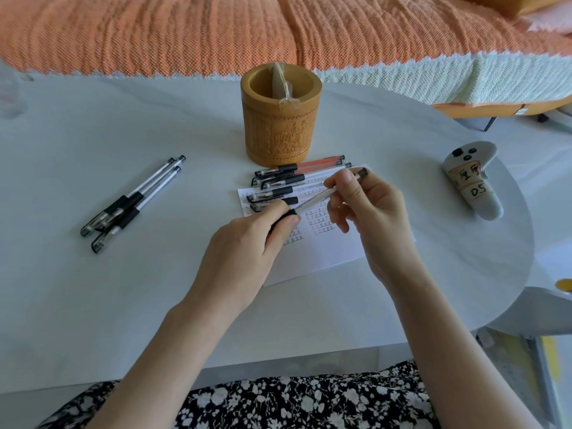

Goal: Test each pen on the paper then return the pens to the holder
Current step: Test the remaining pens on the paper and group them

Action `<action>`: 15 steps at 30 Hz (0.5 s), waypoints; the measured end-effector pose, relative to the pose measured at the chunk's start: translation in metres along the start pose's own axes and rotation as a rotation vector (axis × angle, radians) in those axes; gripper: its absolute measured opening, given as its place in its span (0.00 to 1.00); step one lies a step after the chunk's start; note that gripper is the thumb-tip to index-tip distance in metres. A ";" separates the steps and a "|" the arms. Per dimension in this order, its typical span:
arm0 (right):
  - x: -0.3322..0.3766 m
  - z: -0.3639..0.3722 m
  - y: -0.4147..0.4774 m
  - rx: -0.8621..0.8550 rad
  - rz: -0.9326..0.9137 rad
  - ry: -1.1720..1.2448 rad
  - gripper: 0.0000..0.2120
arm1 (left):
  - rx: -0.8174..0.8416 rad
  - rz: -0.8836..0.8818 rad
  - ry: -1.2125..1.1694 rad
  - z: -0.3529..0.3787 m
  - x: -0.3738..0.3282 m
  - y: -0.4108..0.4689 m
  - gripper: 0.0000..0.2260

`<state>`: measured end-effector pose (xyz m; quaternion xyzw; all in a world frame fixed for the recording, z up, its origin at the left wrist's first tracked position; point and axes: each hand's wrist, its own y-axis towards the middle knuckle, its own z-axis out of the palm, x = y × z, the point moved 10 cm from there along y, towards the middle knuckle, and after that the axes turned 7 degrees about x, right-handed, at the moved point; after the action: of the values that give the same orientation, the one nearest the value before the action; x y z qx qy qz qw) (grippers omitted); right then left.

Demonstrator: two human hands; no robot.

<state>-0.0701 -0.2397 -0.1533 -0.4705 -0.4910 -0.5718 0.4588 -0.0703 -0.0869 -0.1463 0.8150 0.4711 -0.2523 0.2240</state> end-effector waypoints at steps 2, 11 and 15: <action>0.000 -0.002 0.001 0.009 -0.009 0.017 0.10 | 0.004 0.001 -0.043 0.001 -0.001 0.000 0.11; -0.008 0.010 -0.001 0.114 0.098 0.181 0.12 | -0.028 0.030 -0.112 0.002 -0.004 -0.005 0.10; -0.018 0.035 -0.005 0.297 0.184 0.149 0.14 | -0.030 0.070 -0.073 0.006 -0.015 -0.003 0.12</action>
<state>-0.0693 -0.2036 -0.1688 -0.3968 -0.4895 -0.4820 0.6088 -0.0801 -0.0991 -0.1421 0.8180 0.4373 -0.2666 0.2618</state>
